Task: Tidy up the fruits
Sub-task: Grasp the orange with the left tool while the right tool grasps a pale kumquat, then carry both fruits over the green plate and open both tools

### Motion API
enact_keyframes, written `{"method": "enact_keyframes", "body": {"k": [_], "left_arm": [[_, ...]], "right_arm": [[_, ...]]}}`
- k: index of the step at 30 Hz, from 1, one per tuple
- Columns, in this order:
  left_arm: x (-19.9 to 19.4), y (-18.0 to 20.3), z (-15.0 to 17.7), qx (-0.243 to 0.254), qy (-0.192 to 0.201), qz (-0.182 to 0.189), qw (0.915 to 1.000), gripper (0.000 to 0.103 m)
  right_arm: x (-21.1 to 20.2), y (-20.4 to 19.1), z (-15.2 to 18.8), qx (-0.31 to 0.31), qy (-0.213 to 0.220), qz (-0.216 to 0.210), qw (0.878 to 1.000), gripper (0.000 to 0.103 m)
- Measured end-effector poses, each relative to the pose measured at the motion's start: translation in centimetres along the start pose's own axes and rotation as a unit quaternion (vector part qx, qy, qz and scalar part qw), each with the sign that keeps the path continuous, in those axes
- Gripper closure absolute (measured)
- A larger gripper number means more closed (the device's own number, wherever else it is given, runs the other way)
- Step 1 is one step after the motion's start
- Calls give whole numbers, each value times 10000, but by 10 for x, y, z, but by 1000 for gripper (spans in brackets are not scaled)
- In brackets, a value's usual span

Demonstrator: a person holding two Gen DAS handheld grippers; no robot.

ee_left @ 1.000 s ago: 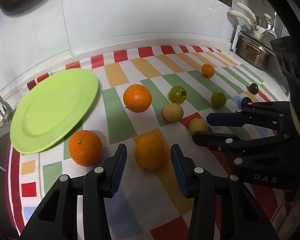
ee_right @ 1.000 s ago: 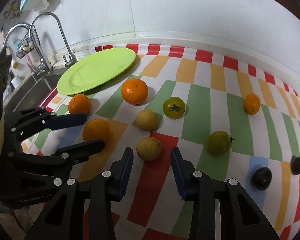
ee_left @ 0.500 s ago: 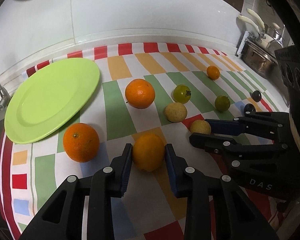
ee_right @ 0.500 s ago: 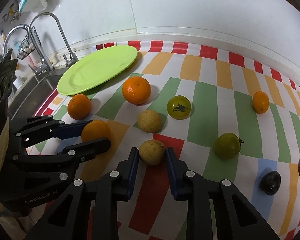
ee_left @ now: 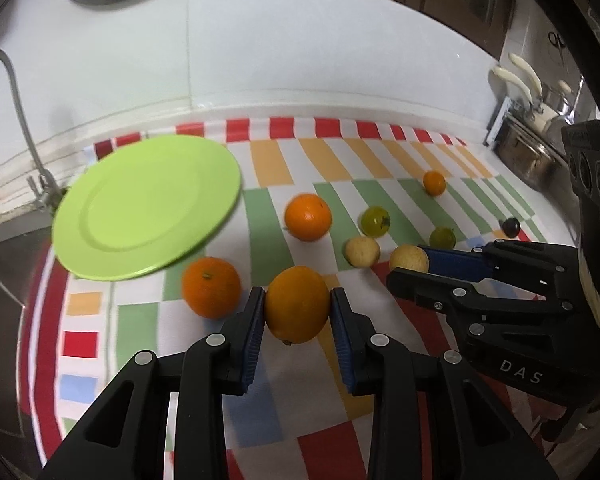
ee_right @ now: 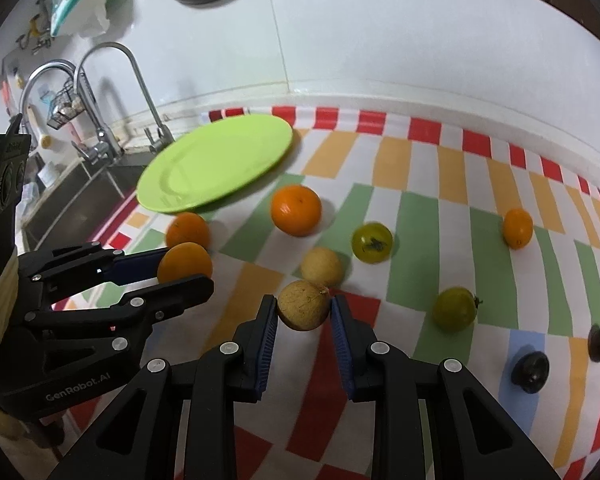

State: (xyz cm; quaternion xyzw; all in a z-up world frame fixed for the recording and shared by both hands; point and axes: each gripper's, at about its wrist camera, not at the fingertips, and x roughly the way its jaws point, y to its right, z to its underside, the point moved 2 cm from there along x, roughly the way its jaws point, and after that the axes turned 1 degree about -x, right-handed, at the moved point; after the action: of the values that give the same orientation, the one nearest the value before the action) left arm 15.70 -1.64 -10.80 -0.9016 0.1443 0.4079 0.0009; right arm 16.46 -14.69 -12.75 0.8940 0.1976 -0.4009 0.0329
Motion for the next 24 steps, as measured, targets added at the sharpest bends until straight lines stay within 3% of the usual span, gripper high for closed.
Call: {"method": "enact_keyframes", "body": {"k": [13, 20, 24], "left_arm": [[-33, -35, -17, -251, 530, -523, 9969, 71], [-35, -61, -29, -301, 678, -874, 9934, 71], [-27, -79, -36, -378, 650, -1005, 9921, 71]], "right_arm": [[-12, -34, -41, -453, 540, -245, 9972, 75], [0, -51, -72, -688, 722, -364, 9944, 75], [22, -58, -87, -698, 602, -471, 9946, 75]]}}
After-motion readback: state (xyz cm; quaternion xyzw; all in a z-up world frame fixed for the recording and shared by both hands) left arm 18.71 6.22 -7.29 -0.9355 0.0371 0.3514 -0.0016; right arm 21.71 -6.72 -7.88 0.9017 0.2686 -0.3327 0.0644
